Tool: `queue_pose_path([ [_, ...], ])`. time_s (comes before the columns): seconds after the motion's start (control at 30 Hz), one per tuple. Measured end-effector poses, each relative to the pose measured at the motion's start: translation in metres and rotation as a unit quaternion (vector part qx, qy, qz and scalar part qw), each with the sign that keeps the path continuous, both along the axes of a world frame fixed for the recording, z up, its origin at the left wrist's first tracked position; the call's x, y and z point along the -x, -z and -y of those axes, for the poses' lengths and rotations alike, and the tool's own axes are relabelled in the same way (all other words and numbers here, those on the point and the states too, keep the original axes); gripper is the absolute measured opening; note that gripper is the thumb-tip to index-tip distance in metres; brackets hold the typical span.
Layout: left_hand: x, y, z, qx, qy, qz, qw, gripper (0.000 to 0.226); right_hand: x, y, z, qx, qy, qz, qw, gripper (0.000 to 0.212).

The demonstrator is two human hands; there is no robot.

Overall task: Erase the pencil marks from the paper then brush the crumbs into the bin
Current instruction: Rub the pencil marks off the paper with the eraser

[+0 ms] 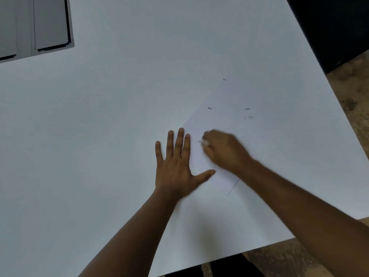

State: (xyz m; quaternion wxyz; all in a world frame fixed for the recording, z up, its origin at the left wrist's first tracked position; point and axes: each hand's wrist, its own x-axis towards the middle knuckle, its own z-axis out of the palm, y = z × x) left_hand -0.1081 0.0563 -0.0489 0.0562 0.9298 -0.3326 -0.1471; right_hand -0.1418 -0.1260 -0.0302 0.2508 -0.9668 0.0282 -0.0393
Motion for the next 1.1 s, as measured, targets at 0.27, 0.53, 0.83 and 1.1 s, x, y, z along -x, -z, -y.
queue_pose_path([
  [0.27, 0.001, -0.002, 0.0, 0.003, -0.006, -0.004, 1.0, 0.119, -0.016, -0.017, 0.033, 0.025, 0.141, -0.002, 0.99, 0.016],
  [0.53, 0.0, -0.001, 0.0, -0.008, 0.004, -0.001, 1.0, 0.117, 0.002, -0.003, -0.001, 0.081, -0.03, 0.018, 0.996, 0.021],
  [0.83, 0.001, -0.002, 0.0, -0.002, -0.001, 0.006, 1.0, 0.117, -0.008, -0.014, -0.007, 0.078, 0.05, 0.0, 0.996, 0.018],
  [1.1, 0.002, -0.003, 0.001, -0.005, -0.002, 0.005, 1.0, 0.117, -0.02, -0.009, 0.038, 0.154, 0.102, 0.001, 0.983, 0.016],
])
